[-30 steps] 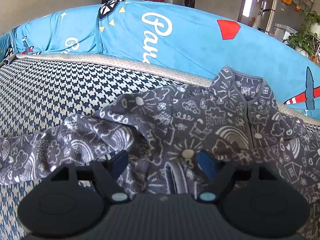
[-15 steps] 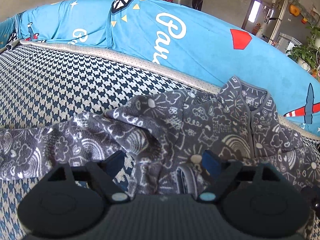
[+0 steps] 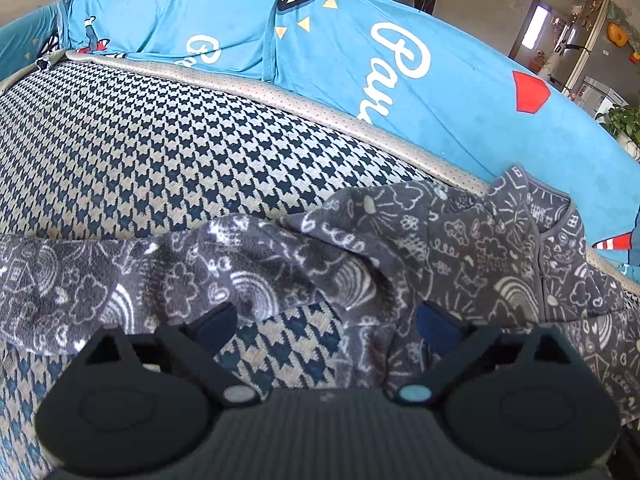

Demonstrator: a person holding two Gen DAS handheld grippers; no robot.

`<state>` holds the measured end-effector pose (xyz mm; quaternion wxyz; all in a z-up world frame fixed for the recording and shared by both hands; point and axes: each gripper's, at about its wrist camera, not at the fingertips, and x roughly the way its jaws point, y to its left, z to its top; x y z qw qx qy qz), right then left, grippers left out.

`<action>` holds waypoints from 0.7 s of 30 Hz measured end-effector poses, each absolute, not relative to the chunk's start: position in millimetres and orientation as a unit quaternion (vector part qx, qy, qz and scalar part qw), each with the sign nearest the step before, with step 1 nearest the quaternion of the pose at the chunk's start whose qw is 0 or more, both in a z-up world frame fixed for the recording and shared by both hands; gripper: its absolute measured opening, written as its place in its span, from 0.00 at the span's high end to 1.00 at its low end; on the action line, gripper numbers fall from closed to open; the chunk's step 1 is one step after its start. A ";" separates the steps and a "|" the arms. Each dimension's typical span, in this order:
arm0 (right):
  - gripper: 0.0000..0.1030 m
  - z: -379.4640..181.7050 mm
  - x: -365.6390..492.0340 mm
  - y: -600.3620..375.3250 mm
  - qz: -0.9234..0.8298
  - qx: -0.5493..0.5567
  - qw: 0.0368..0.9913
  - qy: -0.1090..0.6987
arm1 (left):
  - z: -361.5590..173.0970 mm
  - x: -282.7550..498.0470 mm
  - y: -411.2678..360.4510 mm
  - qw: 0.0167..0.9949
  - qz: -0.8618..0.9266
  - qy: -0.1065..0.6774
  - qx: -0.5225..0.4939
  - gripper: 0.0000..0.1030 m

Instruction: Fold clothes

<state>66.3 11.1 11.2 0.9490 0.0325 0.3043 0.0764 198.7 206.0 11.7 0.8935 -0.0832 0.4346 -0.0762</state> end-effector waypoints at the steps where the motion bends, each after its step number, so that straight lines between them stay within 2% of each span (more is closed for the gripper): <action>1: 0.40 10.0 67.4 16.8 0.082 0.023 0.948 0.305 | 11.2 199.4 209.0 0.893 -0.073 0.436 -0.085 0.06; 11: 0.41 -6.9 78.0 57.2 0.091 -0.078 0.945 0.304 | 8.3 200.2 226.5 0.887 -0.068 0.446 -0.094 0.06; 13: 0.50 -11.2 81.2 63.5 0.089 -0.096 0.943 0.305 | 6.9 201.1 230.5 0.886 -0.065 0.449 -0.094 0.06; 16: 0.72 -19.0 89.6 67.4 0.084 -0.096 0.940 0.316 | 3.5 203.0 238.2 0.882 -0.061 0.456 -0.099 0.06; 17: 0.85 -19.2 91.2 68.9 0.081 -0.094 0.941 0.315 | 2.2 203.6 241.2 0.881 -0.060 0.459 -0.102 0.05; 21: 0.90 -16.6 96.7 71.6 0.058 -0.077 0.948 0.303 | -2.1 206.7 260.9 0.871 -0.060 0.468 -0.136 0.01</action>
